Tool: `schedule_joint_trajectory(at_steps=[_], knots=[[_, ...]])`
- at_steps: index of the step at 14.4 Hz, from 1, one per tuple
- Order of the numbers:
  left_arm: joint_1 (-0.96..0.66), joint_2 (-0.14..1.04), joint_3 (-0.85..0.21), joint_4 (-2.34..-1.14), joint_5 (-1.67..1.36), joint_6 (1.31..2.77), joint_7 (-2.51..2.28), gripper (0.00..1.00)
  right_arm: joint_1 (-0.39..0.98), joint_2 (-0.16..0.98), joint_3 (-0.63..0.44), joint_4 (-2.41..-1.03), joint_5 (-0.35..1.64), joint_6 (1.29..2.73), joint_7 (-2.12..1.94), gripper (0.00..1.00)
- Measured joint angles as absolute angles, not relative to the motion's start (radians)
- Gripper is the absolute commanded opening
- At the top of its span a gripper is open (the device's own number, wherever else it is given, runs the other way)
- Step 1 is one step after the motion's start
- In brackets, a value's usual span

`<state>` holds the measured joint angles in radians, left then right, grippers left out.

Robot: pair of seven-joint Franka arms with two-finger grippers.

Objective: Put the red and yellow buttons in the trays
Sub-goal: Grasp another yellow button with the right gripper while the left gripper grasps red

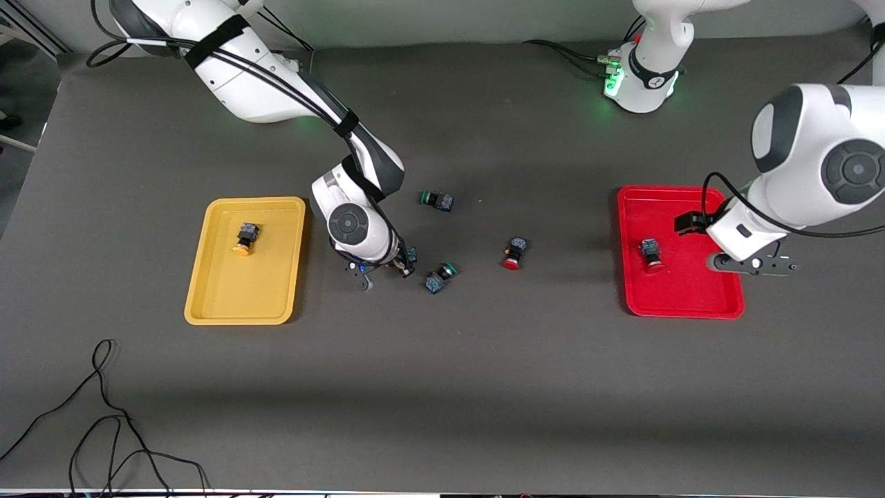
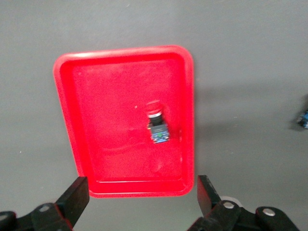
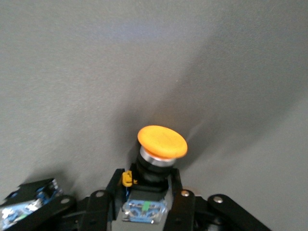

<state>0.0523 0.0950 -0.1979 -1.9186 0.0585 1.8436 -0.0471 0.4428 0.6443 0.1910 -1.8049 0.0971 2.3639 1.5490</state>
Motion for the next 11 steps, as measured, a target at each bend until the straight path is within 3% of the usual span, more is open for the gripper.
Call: schedule_joint_trajectory(at_steps=[4,8,10,11], knots=[[-0.139,0.130,-0.209,-1.916,-0.022,1.924,-0.177,1.00,0.423,0.511,0.165,-1.810,0.083,2.173,1.435,0.11],[-0.340,0.233,-0.214,-1.918,-0.025,2.120,-0.393,1.00,0.399,0.328,-0.001,-1.957,0.040,2.087,1.078,0.14],[-0.390,0.322,-0.214,-1.921,-0.024,2.242,-0.421,1.00,0.386,0.280,-0.068,-2.034,0.022,2.094,0.974,0.99],[-0.404,0.375,-0.213,-1.922,-0.020,2.297,-0.422,1.00,0.382,0.272,-0.073,-2.052,0.031,2.111,0.971,1.00]])
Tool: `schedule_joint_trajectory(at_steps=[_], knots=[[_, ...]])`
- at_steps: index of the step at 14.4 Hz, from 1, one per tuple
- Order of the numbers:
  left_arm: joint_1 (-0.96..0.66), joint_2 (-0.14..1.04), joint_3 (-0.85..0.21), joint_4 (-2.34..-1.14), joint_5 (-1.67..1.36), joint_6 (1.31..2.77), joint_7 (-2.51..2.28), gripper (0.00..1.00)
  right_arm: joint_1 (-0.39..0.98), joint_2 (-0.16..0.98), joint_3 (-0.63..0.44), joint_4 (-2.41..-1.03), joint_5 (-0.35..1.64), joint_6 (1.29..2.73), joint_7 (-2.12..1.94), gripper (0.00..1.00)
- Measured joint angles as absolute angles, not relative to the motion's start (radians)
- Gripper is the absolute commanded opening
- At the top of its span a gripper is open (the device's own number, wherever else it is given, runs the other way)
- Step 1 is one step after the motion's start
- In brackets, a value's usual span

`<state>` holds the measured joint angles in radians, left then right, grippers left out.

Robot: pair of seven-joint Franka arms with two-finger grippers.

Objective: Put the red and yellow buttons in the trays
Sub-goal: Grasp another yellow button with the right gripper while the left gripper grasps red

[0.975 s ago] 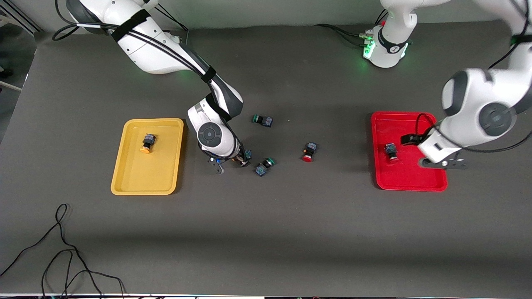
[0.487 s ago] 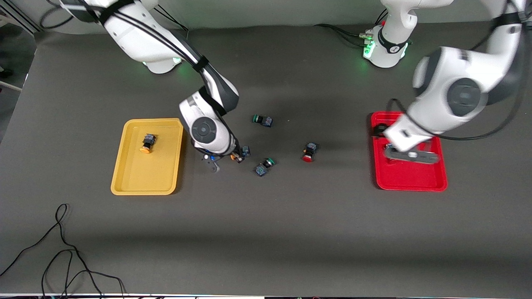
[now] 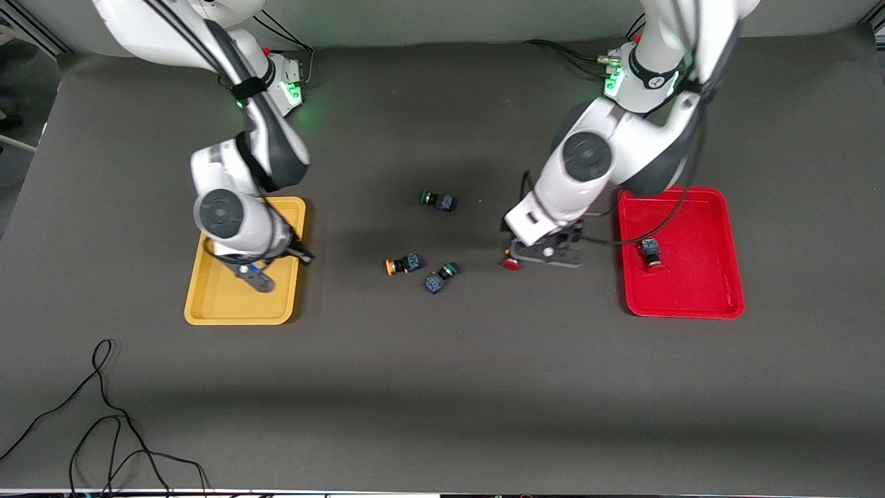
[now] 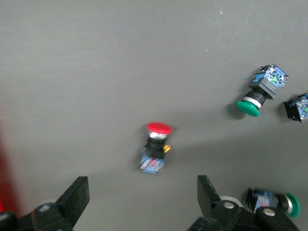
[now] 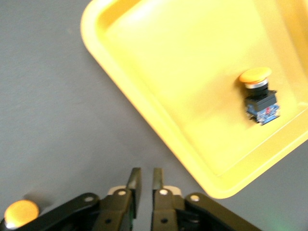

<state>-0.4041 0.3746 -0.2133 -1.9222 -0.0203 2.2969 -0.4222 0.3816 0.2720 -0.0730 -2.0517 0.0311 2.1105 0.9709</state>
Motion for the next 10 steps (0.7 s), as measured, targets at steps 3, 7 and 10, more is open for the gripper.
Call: schedule_joint_trajectory(at_steps=[3,7,10], knots=[[-0.420,0.513,-0.210,-1.923,-0.008,2.419,-0.423,1.00,0.395,0.284,0.008,-2.042,0.116,2.210,1.075,1.00],[-0.420,0.586,-0.203,-1.915,0.004,2.468,-0.426,0.31,0.427,0.418,0.159,-1.968,0.128,2.414,1.364,1.00],[-0.421,0.586,-0.203,-1.911,0.007,2.468,-0.459,0.18,0.459,0.556,0.176,-1.955,0.128,2.590,1.439,1.00]])
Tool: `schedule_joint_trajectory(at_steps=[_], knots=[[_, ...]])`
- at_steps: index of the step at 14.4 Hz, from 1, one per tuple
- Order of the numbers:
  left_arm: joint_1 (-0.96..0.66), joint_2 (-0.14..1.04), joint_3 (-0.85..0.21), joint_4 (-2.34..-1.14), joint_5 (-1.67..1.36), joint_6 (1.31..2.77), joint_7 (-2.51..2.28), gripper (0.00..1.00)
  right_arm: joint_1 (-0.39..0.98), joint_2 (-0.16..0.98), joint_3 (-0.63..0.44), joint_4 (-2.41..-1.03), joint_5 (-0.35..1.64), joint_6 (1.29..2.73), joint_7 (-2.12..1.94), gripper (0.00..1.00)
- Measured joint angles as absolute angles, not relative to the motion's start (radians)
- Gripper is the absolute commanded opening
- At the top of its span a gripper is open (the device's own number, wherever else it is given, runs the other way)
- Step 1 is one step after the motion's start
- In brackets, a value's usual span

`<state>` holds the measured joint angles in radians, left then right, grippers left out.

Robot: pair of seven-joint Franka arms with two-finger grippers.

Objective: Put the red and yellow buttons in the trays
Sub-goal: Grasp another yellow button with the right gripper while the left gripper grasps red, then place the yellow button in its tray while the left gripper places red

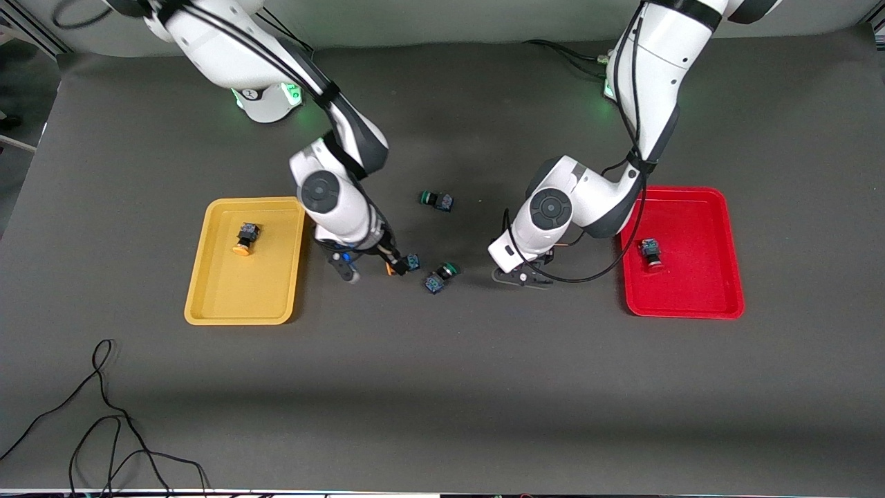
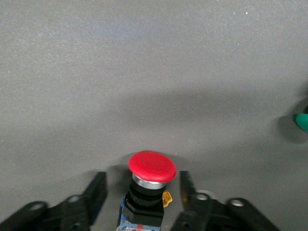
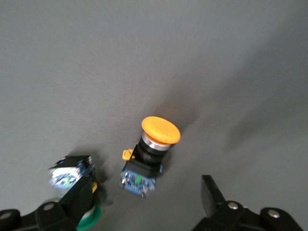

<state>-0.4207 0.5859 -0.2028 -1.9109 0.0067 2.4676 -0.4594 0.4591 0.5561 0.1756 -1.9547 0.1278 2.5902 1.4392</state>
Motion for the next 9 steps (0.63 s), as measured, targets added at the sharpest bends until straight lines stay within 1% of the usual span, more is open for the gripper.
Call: schedule_joint_trajectory(at_steps=[2,3,4,5,6,7,9], knots=[[-0.424,0.586,-0.203,-1.910,0.007,2.466,-0.478,0.17,0.473,0.615,0.176,-1.944,0.128,2.645,1.449,0.99],[-0.426,0.586,-0.203,-1.910,0.008,2.466,-0.484,0.17,0.475,0.632,0.176,-1.940,0.128,2.657,1.450,0.83],[-0.426,0.584,-0.203,-1.908,0.008,2.466,-0.493,0.17,0.475,0.644,0.176,-1.936,0.128,2.665,1.450,0.51],[-0.426,0.579,-0.202,-1.903,0.008,2.463,-0.505,0.17,0.475,0.649,0.176,-1.935,0.128,2.670,1.450,0.24],[-0.425,0.569,-0.201,-1.896,0.008,2.447,-0.516,0.17,0.475,0.649,0.176,-1.935,0.128,2.670,1.450,0.04],[-0.424,0.549,-0.200,-1.882,0.007,2.408,-0.529,0.17,0.475,0.648,0.176,-1.934,0.128,2.670,1.450,0.00],[-0.416,0.487,-0.196,-1.836,0.001,2.266,-0.555,0.17,0.474,0.648,0.176,-1.930,0.128,2.670,1.450,0.00]])
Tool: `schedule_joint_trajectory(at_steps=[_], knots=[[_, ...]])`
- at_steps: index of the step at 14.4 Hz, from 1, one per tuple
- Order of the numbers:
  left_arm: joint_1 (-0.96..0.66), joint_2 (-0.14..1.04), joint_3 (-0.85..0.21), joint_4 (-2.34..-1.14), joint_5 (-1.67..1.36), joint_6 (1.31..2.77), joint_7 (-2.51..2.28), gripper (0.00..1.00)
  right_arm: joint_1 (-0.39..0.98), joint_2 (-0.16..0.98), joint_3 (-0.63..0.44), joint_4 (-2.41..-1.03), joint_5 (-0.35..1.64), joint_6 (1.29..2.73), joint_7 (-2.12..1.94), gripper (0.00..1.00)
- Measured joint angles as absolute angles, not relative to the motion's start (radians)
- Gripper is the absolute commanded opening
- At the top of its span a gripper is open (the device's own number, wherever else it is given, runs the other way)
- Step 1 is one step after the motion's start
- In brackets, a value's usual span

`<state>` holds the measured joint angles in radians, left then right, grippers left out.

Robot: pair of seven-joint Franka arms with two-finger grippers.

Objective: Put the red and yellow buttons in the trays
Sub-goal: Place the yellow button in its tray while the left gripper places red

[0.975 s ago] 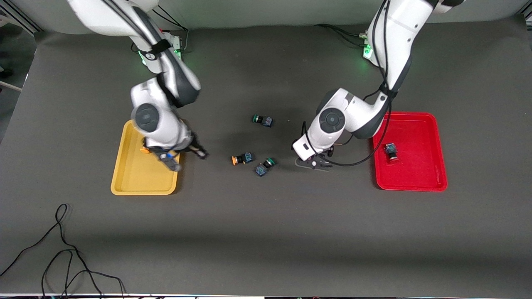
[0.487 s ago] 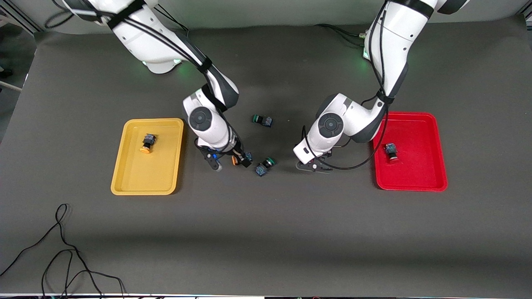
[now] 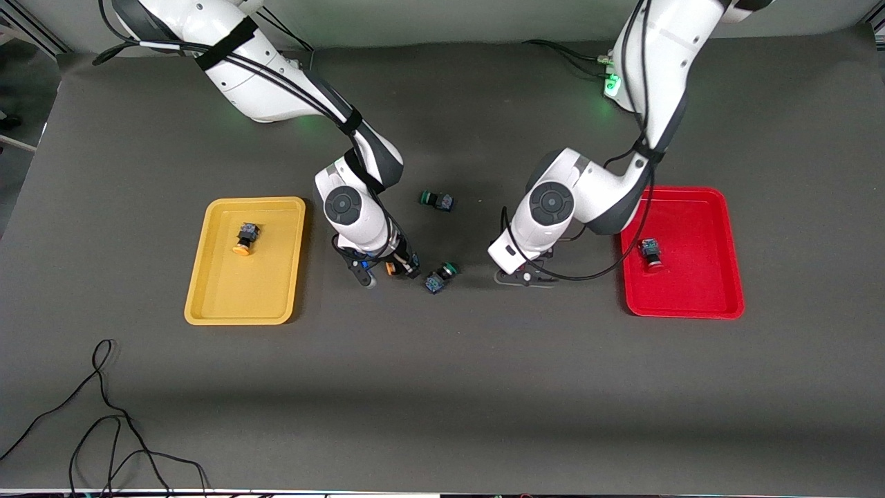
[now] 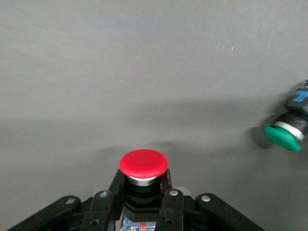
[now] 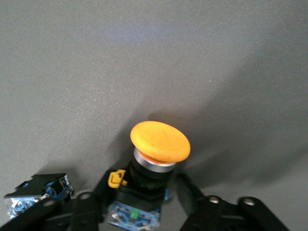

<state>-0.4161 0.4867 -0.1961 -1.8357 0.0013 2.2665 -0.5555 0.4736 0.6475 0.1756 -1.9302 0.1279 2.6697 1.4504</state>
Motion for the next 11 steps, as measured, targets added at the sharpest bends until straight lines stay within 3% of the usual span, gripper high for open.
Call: schedule_joint_trajectory(at_steps=[3,6,11], knots=[[-0.356,0.377,-0.187,-1.748,-0.014,2.014,-0.585,0.17,0.468,0.641,0.157,-1.927,0.127,2.651,1.430,0.00],[-0.224,0.288,-0.182,-1.739,-0.013,1.862,-0.520,0.17,0.433,0.557,0.096,-1.972,0.126,2.519,1.253,0.00],[0.112,0.227,-0.169,-1.836,0.020,1.848,-0.160,0.17,0.401,0.302,-0.182,-2.116,0.126,2.265,0.707,0.00]])
